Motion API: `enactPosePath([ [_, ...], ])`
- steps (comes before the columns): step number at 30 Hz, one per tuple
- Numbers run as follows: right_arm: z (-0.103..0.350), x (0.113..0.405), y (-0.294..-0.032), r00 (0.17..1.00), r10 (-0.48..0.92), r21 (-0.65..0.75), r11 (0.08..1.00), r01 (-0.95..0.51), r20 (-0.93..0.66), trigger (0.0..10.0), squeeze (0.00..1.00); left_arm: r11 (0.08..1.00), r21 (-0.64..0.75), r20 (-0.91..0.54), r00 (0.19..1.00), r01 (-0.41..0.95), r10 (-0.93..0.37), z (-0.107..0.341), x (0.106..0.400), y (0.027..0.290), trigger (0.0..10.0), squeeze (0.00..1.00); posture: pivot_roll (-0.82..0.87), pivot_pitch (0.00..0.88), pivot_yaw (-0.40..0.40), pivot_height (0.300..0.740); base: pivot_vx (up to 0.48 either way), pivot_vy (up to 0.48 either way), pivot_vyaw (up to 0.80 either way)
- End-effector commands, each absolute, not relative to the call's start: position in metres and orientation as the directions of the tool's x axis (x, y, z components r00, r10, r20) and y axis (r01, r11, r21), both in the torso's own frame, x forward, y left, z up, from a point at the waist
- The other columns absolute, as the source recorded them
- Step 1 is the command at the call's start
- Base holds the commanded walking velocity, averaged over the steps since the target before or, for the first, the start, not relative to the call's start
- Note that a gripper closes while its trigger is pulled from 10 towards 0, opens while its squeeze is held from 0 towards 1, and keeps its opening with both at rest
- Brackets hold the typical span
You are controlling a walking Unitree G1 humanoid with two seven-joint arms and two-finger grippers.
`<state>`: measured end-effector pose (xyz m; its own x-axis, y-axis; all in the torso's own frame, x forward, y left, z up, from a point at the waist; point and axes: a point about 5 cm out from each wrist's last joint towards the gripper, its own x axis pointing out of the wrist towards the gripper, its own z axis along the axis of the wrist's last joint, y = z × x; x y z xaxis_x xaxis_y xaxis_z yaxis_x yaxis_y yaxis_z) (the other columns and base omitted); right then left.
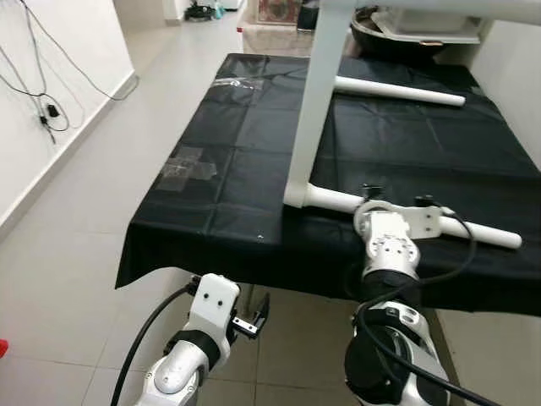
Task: Building children table
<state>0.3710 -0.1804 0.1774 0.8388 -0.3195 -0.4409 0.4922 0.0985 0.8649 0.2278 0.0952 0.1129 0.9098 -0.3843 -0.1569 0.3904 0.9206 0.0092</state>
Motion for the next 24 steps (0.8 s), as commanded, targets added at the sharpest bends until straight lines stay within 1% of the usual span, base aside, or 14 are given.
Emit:
enactPosePath([
  [1, 0.147, 0.358, -0.142, 0.834, -0.219, 0.820, 0.176, 0.545, -0.507, 10.0, 0.00, 0.917, 0.002, -0.171, 0.903, 0.399, -0.393, 0.108, 0.227, 0.094, 10.0, 0.00, 0.09, 0.129, -0.019, 0.740, 0.000, 0.000, 0.00],
  [3, 0.143, 0.351, -0.148, 0.837, -0.262, 0.773, 0.325, 0.545, -0.480, 10.0, 0.00, 0.917, 0.004, -0.171, 0.904, 0.398, -0.391, 0.108, 0.228, 0.094, 10.0, 0.00, 0.09, 0.125, -0.020, 0.740, 0.000, 0.000, 0.00],
  [4, 0.143, 0.351, -0.148, 0.837, -0.262, 0.773, 0.325, 0.545, -0.480, 10.0, 0.00, 0.917, 0.004, -0.171, 0.904, 0.398, -0.391, 0.108, 0.228, 0.094, 10.0, 0.00, 0.09, 0.125, -0.020, 0.740, 0.000, 0.000, 0.00],
  [5, 0.142, 0.349, -0.152, 0.840, -0.286, 0.739, 0.400, 0.542, -0.461, 10.0, 0.00, 0.918, 0.005, -0.170, 0.905, 0.397, -0.390, 0.108, 0.229, 0.094, 10.0, 0.00, 0.09, 0.123, -0.022, 0.740, 0.000, 0.000, 0.00],
  [8, 0.141, 0.347, -0.154, 0.841, -0.302, 0.717, 0.439, 0.541, -0.450, 10.0, 0.00, 0.918, 0.006, -0.169, 0.905, 0.396, -0.390, 0.108, 0.229, 0.094, 10.0, 0.00, 0.09, 0.123, -0.022, 0.740, 0.000, 0.000, 0.00],
  [9, 0.141, 0.345, -0.155, 0.847, -0.311, 0.699, 0.480, 0.531, -0.430, 10.0, 0.00, 0.918, 0.007, -0.170, 0.906, 0.396, -0.389, 0.108, 0.229, 0.094, 10.0, 0.00, 0.09, 0.121, -0.022, 0.740, 0.000, 0.000, 0.00],
  [10, 0.144, 0.345, -0.156, 0.864, -0.334, 0.654, 0.565, 0.503, -0.376, 10.0, 0.00, 0.918, 0.008, -0.170, 0.906, 0.395, -0.388, 0.108, 0.230, 0.094, 10.0, 0.00, 0.09, 0.119, -0.023, 0.740, 0.000, 0.000, 0.00],
  [12, 0.151, 0.342, -0.155, 0.890, -0.347, 0.581, 0.674, 0.456, -0.295, 10.0, 0.00, 0.918, 0.008, -0.170, 0.906, 0.396, -0.389, 0.107, 0.230, 0.094, 10.0, 0.00, 0.08, 0.118, -0.022, 0.740, 0.000, 0.000, 0.00],
  [13, 0.151, 0.342, -0.155, 0.890, -0.347, 0.581, 0.674, 0.456, -0.295, 10.0, 0.00, 0.918, 0.008, -0.170, 0.906, 0.396, -0.389, 0.107, 0.230, 0.094, 10.0, 0.00, 0.08, 0.118, -0.022, 0.740, 0.000, 0.000, 0.00],
  [16, 0.163, 0.339, -0.152, 0.941, -0.319, 0.432, 0.838, 0.334, -0.110, 10.0, 0.00, 0.919, 0.012, -0.156, 0.909, 0.393, -0.386, 0.109, 0.231, 0.094, 10.0, 0.00, 0.08, 0.114, -0.025, 0.740, 0.000, 0.000, 0.00],
  [18, 0.163, 0.339, -0.152, 0.941, -0.319, 0.432, 0.838, 0.334, -0.110, 10.0, 0.00, 0.919, 0.012, -0.156, 0.909, 0.393, -0.386, 0.109, 0.231, 0.094, 10.0, 0.00, 0.08, 0.114, -0.025, 0.740, 0.000, 0.000, 0.00],
  [20, 0.166, 0.338, -0.151, 0.952, -0.301, 0.384, 0.873, 0.302, -0.063, 10.0, 0.00, 0.920, 0.014, -0.152, 0.911, 0.391, -0.385, 0.109, 0.231, 0.094, 10.0, 0.00, 0.08, 0.114, -0.025, 0.740, 0.000, 0.000, 0.00],
  [23, 0.171, 0.326, -0.146, 0.978, -0.187, 0.159, 0.972, 0.170, 0.096, 10.0, 0.00, 0.919, 0.037, -0.136, 0.913, 0.392, -0.384, 0.111, 0.232, 0.093, 10.0, 0.00, 0.08, 0.110, -0.029, 0.740, 0.000, 0.000, 0.00],
  [24, 0.171, 0.326, -0.146, 0.978, -0.187, 0.159, 0.972, 0.170, 0.096, 10.0, 0.00, 0.919, 0.037, -0.136, 0.913, 0.392, -0.384, 0.111, 0.232, 0.093, 10.0, 0.00, 0.08, 0.110, -0.029, 0.740, 0.000, 0.000, 0.00],
])
